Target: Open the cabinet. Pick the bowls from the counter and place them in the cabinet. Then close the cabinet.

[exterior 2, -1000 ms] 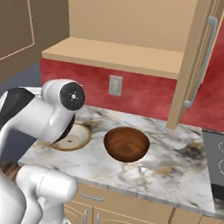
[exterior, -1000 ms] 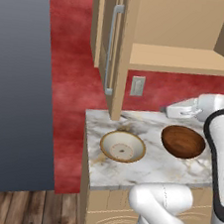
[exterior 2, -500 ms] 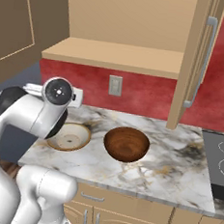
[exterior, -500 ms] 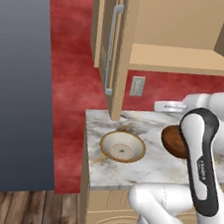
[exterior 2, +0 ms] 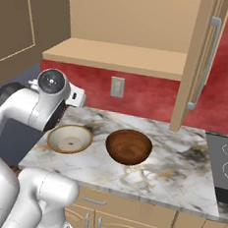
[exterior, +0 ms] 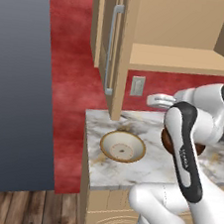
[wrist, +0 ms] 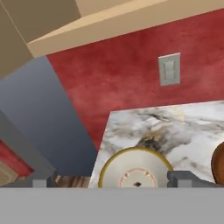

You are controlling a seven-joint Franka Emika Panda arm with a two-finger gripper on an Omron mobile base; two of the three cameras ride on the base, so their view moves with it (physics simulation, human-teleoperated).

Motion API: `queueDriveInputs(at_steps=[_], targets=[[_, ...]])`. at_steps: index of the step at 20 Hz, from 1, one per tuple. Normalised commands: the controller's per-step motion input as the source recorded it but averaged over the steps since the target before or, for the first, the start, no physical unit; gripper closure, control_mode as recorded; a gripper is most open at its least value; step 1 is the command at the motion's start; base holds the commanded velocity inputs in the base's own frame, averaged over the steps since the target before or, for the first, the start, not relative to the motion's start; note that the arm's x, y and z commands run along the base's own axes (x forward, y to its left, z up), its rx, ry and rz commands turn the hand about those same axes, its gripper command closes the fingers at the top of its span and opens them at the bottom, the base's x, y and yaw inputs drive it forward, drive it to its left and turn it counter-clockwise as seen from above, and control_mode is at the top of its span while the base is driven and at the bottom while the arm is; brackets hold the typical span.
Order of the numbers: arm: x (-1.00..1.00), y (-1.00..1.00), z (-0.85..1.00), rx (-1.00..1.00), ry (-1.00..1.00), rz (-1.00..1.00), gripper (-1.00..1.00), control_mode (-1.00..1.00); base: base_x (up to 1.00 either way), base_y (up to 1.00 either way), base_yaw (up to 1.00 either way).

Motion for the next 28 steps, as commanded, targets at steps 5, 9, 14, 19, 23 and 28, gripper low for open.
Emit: queueDriveInputs(at_steps=[5,9,14,19,23,28], targets=[[0.17,0.0,-0.25,-0.02,0.07,-0.06,-1.0,-1.0,0.0,0.0,0.0],[0.19,0.0,-0.29,-0.06,0.14,-0.03,-1.0,-1.0,0.0,0.0,0.0],[0.17,0.0,-0.25,-0.01,0.15,-0.03,-1.0,-1.0,0.0,0.0,0.0],[0.16,-0.03,-0.21,0.0,0.2,-0.01,-1.0,-1.0,0.0,0.0,0.0],[0.08,-0.08,-0.24,0.0,0.18,-0.01,-1.0,-1.0,0.0,0.0,0.0],[0.01,-0.09,-0.23,0.0,0.14,-0.01,-1.0,-1.0,0.0,0.0,0.0]])
